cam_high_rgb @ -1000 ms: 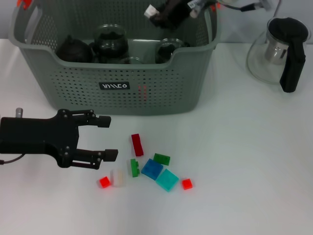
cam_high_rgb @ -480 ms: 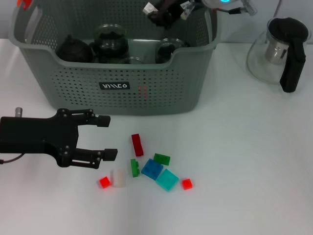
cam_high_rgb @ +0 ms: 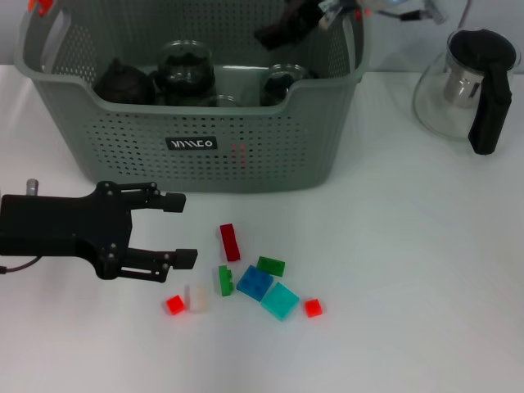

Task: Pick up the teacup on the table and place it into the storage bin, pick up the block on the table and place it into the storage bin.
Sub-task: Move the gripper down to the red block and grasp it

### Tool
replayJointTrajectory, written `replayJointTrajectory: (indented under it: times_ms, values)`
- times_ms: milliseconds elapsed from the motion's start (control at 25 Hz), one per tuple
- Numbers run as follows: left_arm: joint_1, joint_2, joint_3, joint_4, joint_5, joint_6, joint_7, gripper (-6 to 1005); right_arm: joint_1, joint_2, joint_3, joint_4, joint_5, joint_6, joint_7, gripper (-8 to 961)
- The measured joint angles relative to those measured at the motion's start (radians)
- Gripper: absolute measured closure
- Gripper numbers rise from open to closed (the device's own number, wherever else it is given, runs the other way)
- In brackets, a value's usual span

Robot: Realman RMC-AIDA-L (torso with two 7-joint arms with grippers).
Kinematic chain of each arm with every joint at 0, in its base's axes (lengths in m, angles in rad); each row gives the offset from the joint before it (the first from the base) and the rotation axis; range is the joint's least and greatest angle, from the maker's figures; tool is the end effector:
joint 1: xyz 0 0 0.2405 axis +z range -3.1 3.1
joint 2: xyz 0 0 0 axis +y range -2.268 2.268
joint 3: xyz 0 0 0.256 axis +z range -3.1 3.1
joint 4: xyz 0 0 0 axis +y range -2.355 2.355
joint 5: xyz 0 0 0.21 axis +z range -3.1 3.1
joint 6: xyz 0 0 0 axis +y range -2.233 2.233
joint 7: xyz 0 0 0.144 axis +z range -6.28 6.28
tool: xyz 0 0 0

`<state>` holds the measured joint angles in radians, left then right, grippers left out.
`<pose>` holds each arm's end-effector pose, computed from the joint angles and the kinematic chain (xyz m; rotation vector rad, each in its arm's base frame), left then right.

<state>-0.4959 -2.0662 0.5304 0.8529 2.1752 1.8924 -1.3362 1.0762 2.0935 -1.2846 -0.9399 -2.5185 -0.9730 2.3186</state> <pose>-0.2659 0.2960 0.0448 -2.8865 -0.4243 -0.6618 0.0366 0.4689 -0.0262 -2.5222 0.2795 -0.0307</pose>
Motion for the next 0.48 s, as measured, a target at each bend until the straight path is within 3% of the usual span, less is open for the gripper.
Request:
replayJointTrajectory:
  times_ms: [280,320,480]
  values:
    - [0.004,0.001,-0.001,0.006,0.0,0.006,0.001,153,-0.224,0.002,-0.006,-0.451,0.156,-0.218,-0.012,148]
    - [0.004,0.001,-0.001,0.006,0.0,0.006,0.001,153,-0.297,0.0,-0.003,-0.564,0.219,-0.307,-0.024,107]
    - [0.007,0.0,-0.001,0.006,0.0,0.005,0.001,153,-0.379,-0.001,0.0,-0.673,0.28,-0.439,-0.038,45]
